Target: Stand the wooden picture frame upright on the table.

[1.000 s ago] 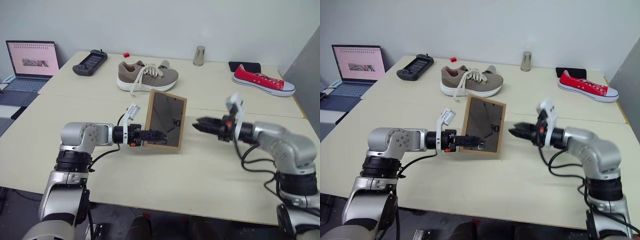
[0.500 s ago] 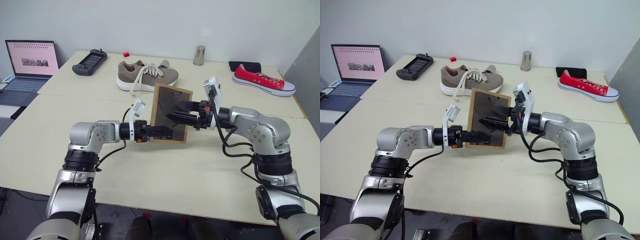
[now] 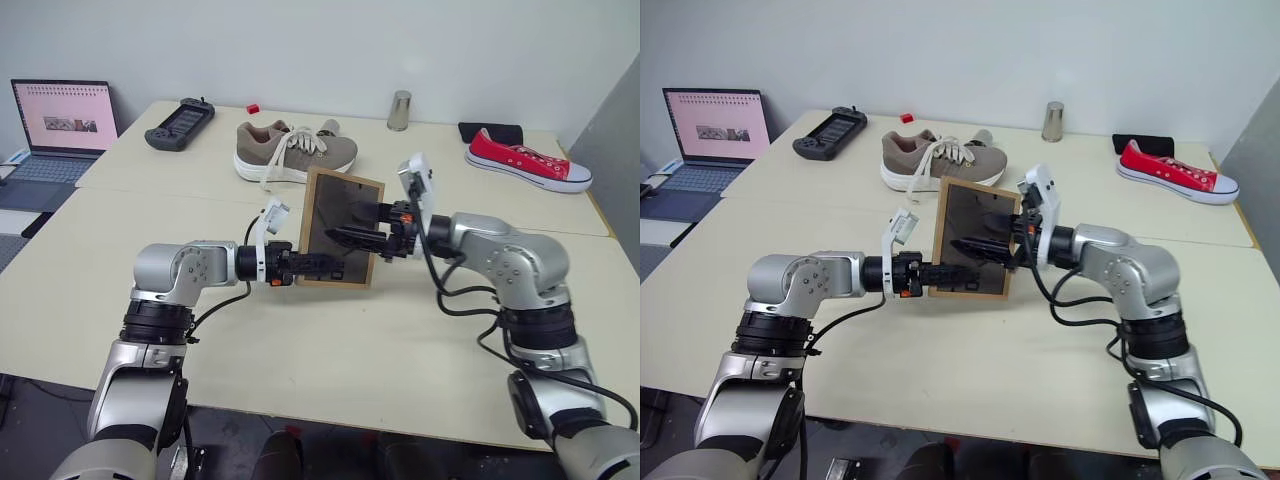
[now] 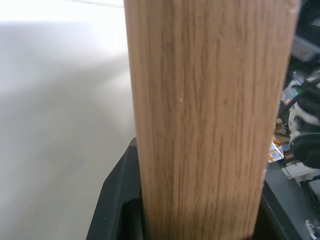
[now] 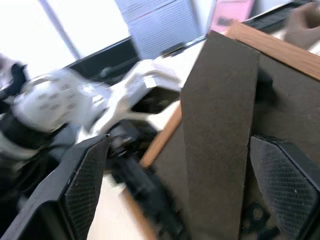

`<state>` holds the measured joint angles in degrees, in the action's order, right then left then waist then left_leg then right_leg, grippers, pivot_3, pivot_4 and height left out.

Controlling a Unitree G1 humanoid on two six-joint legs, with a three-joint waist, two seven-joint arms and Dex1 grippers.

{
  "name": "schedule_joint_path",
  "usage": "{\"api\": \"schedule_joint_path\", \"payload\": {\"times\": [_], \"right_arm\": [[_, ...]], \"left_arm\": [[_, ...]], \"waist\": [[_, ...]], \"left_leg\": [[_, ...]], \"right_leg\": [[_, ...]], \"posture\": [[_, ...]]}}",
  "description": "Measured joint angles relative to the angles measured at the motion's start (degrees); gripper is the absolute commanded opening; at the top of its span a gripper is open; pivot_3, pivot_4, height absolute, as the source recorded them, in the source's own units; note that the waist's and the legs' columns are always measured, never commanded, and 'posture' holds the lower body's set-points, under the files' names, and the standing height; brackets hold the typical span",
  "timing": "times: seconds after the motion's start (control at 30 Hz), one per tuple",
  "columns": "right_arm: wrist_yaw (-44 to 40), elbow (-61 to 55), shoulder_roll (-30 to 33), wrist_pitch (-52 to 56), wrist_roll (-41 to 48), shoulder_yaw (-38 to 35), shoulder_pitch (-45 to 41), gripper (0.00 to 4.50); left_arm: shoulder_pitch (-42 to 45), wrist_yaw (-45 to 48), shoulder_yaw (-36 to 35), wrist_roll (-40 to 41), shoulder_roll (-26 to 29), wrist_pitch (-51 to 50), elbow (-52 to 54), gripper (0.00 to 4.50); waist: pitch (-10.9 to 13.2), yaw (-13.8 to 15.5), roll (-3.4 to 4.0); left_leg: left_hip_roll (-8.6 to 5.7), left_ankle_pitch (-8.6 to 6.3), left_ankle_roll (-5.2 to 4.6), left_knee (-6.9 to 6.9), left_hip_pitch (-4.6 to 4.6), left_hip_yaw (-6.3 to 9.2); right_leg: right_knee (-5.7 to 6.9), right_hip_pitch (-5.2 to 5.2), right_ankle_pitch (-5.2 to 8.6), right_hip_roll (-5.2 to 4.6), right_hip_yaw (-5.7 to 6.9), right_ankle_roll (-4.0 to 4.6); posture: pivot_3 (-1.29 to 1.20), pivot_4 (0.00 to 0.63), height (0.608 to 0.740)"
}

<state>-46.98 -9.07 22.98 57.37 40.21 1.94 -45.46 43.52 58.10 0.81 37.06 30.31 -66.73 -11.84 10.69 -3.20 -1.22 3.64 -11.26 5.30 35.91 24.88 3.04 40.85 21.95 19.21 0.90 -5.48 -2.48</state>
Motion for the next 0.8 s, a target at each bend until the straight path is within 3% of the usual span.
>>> {"api": "schedule_joint_path", "payload": {"times": [0.23,0.4,0.53,0.63,0.7,0.73,0.8], "right_arm": [[-1.02,-2.36,2.15,2.51,1.84,-0.81,1.09,4.49],[-0.31,0.18,6.40,-1.71,-3.00,0.19,2.80,4.49],[-3.26,0.61,16.30,-8.55,-8.06,-0.76,7.07,4.49],[-5.64,1.74,21.05,-25.93,-17.42,-0.37,12.35,4.49],[-4.78,5.56,20.92,-46.52,-26.91,1.90,15.70,4.49],[-4.02,6.90,20.78,-51.95,-29.61,2.72,16.22,4.49],[2.16,13.54,20.38,-72.45,-40.60,5.65,16.82,4.49]], "left_arm": [[-0.01,-0.04,0.12,0.77,-0.92,-1.74,-0.51,1.20],[0.16,-2.31,-1.70,1.95,-1.80,-5.30,-0.84,1.20],[0.57,-2.69,-4.31,6.11,-2.05,-12.17,0.09,1.20],[1.46,-4.70,-9.09,9.07,-2.94,-19.07,-1.14,1.20],[3.88,-6.75,-12.27,11.61,-3.84,-23.54,-4.50,1.20],[4.27,-7.34,-12.67,12.65,-3.82,-24.26,-5.31,1.20],[4.61,-9.49,-12.27,17.39,-3.06,-25.39,-7.89,1.20]], "waist": [[0.00,-0.18,0.00],[0.01,-0.04,-0.01],[0.02,0.37,-0.03],[0.03,0.29,-0.06],[0.04,-0.07,-0.07],[0.04,-0.33,-0.07],[0.04,-0.95,-0.07]], "left_leg": [[0.02,0.00,-0.01,0.00,-0.01,-0.01],[-0.01,0.00,-0.01,0.01,0.04,-0.03],[-0.05,0.00,-0.01,-0.02,0.08,-0.02],[-0.04,-0.01,-0.01,-0.04,0.08,-0.03],[-0.03,-0.01,-0.02,-0.01,0.04,-0.03],[-0.04,-0.01,-0.02,-0.02,0.02,-0.07],[-0.02,0.00,-0.01,0.04,-0.04,-0.11]], "right_leg": [[0.01,0.06,0.00,0.03,-0.02,0.00],[0.00,0.06,0.00,0.01,-0.04,-0.01],[-0.06,0.06,0.01,-0.02,-0.03,-0.01],[-0.12,0.06,0.01,-0.01,-0.02,-0.02],[-0.13,0.06,0.06,0.01,-0.02,-0.10],[-0.12,0.07,0.07,0.01,-0.07,-0.12],[-0.05,0.06,0.04,-0.01,-0.12,-0.07]], "posture": [[0.00,0.150,0.740],[0.00,0.150,0.740],[0.00,0.150,0.740],[0.00,0.150,0.740],[0.00,0.150,0.740],[0.00,0.150,0.740],[0.00,0.150,0.740]]}}
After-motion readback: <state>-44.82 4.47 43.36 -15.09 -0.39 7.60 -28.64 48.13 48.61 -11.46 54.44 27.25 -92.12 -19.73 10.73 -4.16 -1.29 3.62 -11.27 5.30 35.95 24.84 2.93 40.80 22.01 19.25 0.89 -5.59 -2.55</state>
